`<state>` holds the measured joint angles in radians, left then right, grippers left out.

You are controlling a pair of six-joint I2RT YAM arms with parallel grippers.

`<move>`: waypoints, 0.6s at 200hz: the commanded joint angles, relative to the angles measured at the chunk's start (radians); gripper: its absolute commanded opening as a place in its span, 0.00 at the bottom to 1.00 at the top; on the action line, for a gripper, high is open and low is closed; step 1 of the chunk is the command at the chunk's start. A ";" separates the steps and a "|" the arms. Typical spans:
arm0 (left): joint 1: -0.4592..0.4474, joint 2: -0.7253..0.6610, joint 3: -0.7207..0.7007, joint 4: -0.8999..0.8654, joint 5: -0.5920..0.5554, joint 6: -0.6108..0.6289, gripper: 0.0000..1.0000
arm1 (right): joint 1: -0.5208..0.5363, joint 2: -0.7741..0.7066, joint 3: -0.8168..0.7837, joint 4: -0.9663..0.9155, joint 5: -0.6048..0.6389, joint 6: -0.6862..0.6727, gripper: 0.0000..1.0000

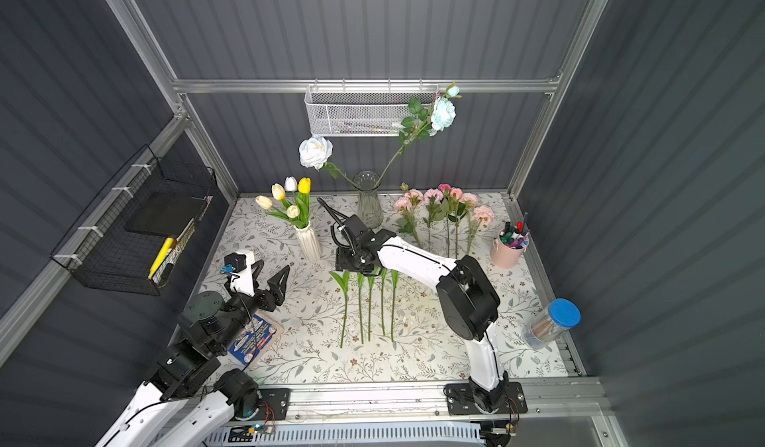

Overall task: Pick out pink flowers from the vase
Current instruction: Place the flower at the center of the board.

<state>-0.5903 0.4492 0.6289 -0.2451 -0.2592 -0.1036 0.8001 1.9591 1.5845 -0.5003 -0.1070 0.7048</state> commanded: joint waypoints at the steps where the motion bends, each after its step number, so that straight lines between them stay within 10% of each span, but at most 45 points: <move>1: 0.001 -0.010 0.029 0.006 0.065 0.037 0.78 | -0.004 -0.059 -0.037 0.008 0.005 -0.039 0.66; 31: 0.001 -0.008 0.029 0.007 0.116 0.048 0.92 | -0.002 -0.180 -0.106 0.041 -0.004 -0.116 0.68; 42: 0.001 -0.002 0.028 0.016 0.169 0.051 0.99 | -0.002 -0.243 -0.151 0.104 -0.018 -0.148 0.99; 120: 0.001 0.168 0.069 0.058 0.273 0.031 0.99 | 0.003 -0.718 -0.389 0.231 0.090 -0.462 0.99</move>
<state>-0.5903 0.5686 0.6426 -0.2268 -0.0269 -0.0738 0.7994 1.3655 1.2301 -0.2955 -0.1032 0.3855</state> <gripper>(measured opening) 0.992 0.989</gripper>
